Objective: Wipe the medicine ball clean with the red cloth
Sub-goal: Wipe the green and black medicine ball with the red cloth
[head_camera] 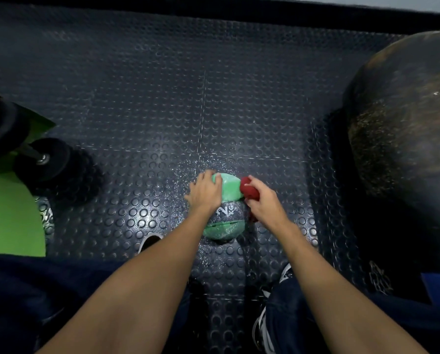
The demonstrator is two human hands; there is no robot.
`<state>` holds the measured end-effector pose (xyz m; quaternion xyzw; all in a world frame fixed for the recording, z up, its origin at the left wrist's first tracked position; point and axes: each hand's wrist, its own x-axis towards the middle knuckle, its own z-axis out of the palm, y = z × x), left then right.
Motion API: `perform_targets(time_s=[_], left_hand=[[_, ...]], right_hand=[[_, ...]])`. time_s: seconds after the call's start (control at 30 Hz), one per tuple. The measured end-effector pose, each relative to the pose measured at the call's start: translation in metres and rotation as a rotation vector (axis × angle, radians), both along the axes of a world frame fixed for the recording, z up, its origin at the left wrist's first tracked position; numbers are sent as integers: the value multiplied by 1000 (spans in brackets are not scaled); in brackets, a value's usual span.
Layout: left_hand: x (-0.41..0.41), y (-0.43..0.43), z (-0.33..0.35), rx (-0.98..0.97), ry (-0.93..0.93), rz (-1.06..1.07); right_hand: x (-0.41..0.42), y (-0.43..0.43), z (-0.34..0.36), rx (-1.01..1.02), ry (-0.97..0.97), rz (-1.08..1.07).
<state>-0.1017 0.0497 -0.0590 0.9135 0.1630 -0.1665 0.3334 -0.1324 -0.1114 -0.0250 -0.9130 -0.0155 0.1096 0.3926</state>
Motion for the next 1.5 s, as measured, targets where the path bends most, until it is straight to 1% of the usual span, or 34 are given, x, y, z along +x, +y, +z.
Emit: perform_targets(time_s=[0.03, 0.07, 0.13, 0.17, 0.2, 0.3, 0.33, 0.4, 0.43, 0.47, 0.53, 0.57, 0.6, 0.7, 0.77, 0.83, 0.87, 0.97, 1.0, 1.07, 1.13, 1.2, 1.27, 1.3, 1.4, 1.43, 1.5], left_hand=[[0, 2, 0, -1, 5, 16], [1, 5, -1, -2, 3, 25], [0, 13, -5, -15, -8, 48], [-1, 16, -7, -27, -16, 57], [-3, 18, -9, -39, -18, 59], [-7, 17, -7, -50, -17, 31], [-6, 17, -5, -57, -8, 25], [-2, 15, 2, -57, 36, 22], [0, 14, 4, -39, 60, 19], [0, 13, 6, -18, 75, 16], [-3, 10, 7, -2, 61, 13], [-5, 9, 6, 0, 42, 18], [-6, 8, 5, 0, 30, 24], [-8, 9, 3, 14, 19, 6], [-10, 11, 3, 9, -1, 5], [-11, 14, 2, -5, -14, 5], [-13, 16, 2, -9, -21, -4], [-16, 17, 3, 4, -31, -73], [-16, 17, 4, 4, -20, -104], [-11, 20, 7, -12, 32, -148], [-8, 19, 11, 14, 73, -142], [-12, 12, 16, 46, 77, -60], [-20, 4, 17, 22, 59, 28], [-23, 2, 14, 14, 48, 42], [-22, 5, 9, 21, 29, 24], [-21, 7, 7, 19, 25, 14], [-18, 11, 5, 22, 28, 5]], right_hand=[[-2, 1, 1, -2, -1, -20], [-5, 3, 1, 5, -26, 12], [-13, 3, -10, 54, -56, 146], [-14, -1, -17, 74, -61, 174], [-12, -5, -17, 87, -14, 130], [3, -10, -6, 30, 198, -152], [10, -9, -3, 45, 208, -233], [21, -3, 5, 159, 116, -351], [23, 1, 8, 184, 64, -325], [22, 5, 9, 184, 46, -243], [15, 13, 1, 101, 49, -11], [11, 15, -6, 80, 65, 25], [11, 15, -9, 64, 84, -6], [18, 14, -15, 103, 184, -203], [17, 16, -14, 122, 153, -180], [11, 17, -15, 112, 84, -57], [10, 13, -17, 96, 94, -53], [21, 2, -14, -19, 231, -154], [25, 3, -11, -33, 233, -159], [30, 9, -1, 9, 165, -146], [28, 15, 5, 38, 47, -100], [20, 14, -1, 44, -30, -6], [9, 8, -14, 40, -94, 108], [6, 4, -21, 45, -95, 103], [9, -1, -23, 53, 10, -91], [10, 0, -22, 47, -3, -84], [7, 5, -20, 60, -71, 30]])
